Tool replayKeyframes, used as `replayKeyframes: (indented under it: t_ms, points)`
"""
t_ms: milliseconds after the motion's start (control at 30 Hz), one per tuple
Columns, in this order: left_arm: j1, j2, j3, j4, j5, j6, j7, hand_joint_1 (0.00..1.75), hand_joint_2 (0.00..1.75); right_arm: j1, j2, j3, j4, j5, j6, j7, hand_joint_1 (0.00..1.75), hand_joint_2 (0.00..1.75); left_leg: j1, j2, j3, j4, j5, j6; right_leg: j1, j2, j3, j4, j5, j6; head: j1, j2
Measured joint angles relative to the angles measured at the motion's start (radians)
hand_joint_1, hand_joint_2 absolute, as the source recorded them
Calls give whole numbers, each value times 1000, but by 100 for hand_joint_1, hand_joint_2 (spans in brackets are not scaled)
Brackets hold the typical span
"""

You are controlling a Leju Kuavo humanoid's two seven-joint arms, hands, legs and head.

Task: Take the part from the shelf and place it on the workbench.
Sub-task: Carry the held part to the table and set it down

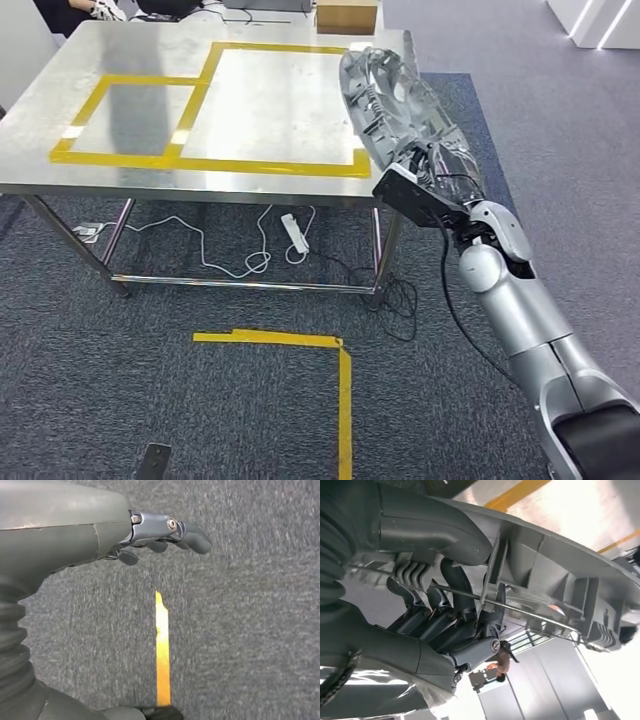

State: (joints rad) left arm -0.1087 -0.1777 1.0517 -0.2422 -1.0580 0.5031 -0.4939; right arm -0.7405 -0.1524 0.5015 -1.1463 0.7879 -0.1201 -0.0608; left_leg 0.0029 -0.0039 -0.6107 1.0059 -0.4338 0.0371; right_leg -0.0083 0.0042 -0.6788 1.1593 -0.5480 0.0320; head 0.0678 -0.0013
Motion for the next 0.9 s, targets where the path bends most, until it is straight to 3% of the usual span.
replayKeyframes:
  t_ms: [67,100,133,233,300,400,467,533,600,633,667,733,767,800,900]
  points:
    - [0,-2,0,0,0,0,1,0,175,-2,1,10,7,11,-1,0,175,175,0,-1,-1,1,0,1,-3,0,-56,122,-44,6,0,0]
    - [1,-3,0,0,0,0,1,0,175,-2,1,16,9,21,-4,0,175,175,1,-2,-1,2,0,1,-4,0,-66,142,-42,9,0,0]
    - [2,-3,0,0,0,0,2,0,175,-3,1,21,11,34,-8,1,175,175,2,-4,-1,4,-1,0,-5,-1,-57,121,-21,11,1,0]
    - [1,-2,0,0,0,0,2,0,175,-9,1,32,12,64,-19,6,175,175,2,-11,-5,16,-7,-11,-10,1,41,-74,66,13,1,0]
    - [1,-2,0,0,0,1,2,0,175,-12,1,39,14,76,-23,8,175,175,-2,-13,-13,22,-8,-21,-9,5,70,-129,71,6,0,0]
    - [4,-1,0,0,-1,2,3,0,175,-12,2,47,18,87,-27,9,175,175,-2,-12,-18,29,-11,-34,-9,5,71,-132,73,-11,-1,0]
    - [4,0,0,0,-1,2,3,0,175,-14,3,49,20,91,-27,9,175,175,-1,-9,-42,89,-51,-45,-13,2,73,-135,76,-22,-7,0]
    - [3,0,0,0,-1,2,3,0,175,-14,4,52,24,95,-28,9,175,175,2,-7,-98,218,-115,-52,-13,0,74,-135,75,-28,-12,0]
    - [5,0,0,0,-2,2,3,0,175,-14,4,55,30,102,-28,8,175,175,2,-7,-140,308,-138,-54,-12,-2,74,-135,75,-28,-12,0]
    - [5,0,0,0,-3,2,3,0,175,-15,4,55,33,105,-28,7,175,175,2,-6,-138,300,-122,-52,-11,-3,75,-135,75,-28,-12,0]
    - [5,0,0,0,-3,2,3,0,175,-17,4,55,35,109,-28,7,175,175,2,-6,-118,255,-88,-48,-11,-3,76,-135,74,-28,-12,0]
    - [5,0,0,0,-4,3,3,0,175,-22,4,55,38,112,-30,6,175,175,-2,0,-56,119,-20,-36,-9,-4,78,-135,72,-25,-12,0]
    - [4,0,0,0,-4,3,3,0,175,-25,4,55,39,113,-34,6,175,175,-4,3,-34,67,-5,-30,-7,-4,77,-134,71,-22,-12,0]
    - [4,0,0,0,-4,4,3,0,175,-26,3,55,41,113,-39,6,175,175,-7,4,-22,38,-2,-26,-6,-5,75,-135,72,-19,-12,0]
    - [5,0,0,0,-4,4,3,0,175,-24,3,52,44,113,-51,6,175,175,-5,0,-18,19,-5,-17,-5,-9,70,-136,70,-5,-11,0]
